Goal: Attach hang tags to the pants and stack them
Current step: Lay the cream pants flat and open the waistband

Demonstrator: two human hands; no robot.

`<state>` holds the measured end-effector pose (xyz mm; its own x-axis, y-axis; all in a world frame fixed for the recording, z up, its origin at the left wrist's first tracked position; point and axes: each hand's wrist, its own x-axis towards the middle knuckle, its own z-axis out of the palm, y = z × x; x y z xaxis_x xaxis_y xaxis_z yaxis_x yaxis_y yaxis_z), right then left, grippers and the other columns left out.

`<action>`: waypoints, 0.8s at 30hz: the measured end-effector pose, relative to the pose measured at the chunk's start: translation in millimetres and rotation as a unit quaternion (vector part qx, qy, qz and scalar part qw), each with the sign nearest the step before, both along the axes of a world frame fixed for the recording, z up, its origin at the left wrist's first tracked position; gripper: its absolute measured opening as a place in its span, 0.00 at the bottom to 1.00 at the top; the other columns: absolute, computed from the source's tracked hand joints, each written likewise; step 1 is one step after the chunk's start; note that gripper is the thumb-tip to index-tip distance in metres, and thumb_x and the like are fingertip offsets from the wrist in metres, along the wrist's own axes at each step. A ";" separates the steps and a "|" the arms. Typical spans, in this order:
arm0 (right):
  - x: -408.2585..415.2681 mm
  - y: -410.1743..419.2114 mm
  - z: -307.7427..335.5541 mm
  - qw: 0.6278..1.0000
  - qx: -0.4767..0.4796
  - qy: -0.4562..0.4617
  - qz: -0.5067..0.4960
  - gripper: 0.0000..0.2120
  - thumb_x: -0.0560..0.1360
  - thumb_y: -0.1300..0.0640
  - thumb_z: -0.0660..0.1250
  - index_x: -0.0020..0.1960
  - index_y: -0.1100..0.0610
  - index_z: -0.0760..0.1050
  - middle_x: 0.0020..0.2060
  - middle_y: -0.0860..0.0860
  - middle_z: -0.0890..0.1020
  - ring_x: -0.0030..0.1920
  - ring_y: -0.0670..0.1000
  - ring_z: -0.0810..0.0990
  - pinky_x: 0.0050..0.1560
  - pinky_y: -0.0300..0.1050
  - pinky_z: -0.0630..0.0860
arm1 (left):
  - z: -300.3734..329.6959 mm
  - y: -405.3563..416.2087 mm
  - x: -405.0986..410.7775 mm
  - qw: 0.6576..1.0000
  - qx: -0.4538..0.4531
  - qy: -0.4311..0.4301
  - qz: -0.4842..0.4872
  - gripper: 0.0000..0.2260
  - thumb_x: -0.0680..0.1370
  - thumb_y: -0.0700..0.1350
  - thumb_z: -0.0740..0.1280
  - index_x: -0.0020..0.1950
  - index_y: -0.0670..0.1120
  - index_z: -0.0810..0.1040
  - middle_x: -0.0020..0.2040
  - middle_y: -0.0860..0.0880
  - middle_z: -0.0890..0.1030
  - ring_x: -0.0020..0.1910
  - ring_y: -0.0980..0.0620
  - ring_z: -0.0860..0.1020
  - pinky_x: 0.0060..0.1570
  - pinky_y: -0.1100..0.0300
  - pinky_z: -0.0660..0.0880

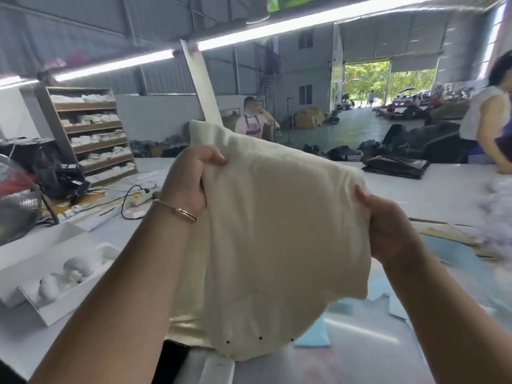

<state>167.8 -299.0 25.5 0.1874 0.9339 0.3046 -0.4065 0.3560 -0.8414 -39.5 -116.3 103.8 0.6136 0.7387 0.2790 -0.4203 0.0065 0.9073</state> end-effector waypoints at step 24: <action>10.4 -339.8 70.4 0.991 -0.025 -0.061 -0.118 0.12 0.68 0.55 0.70 0.48 0.60 0.84 0.40 0.57 0.85 0.38 0.55 0.85 0.37 0.48 0.81 | 6.6 -296.9 35.5 0.983 0.172 0.049 0.052 0.04 0.76 0.37 0.69 0.44 0.44 0.83 0.40 0.50 0.86 0.38 0.54 0.84 0.36 0.62 0.79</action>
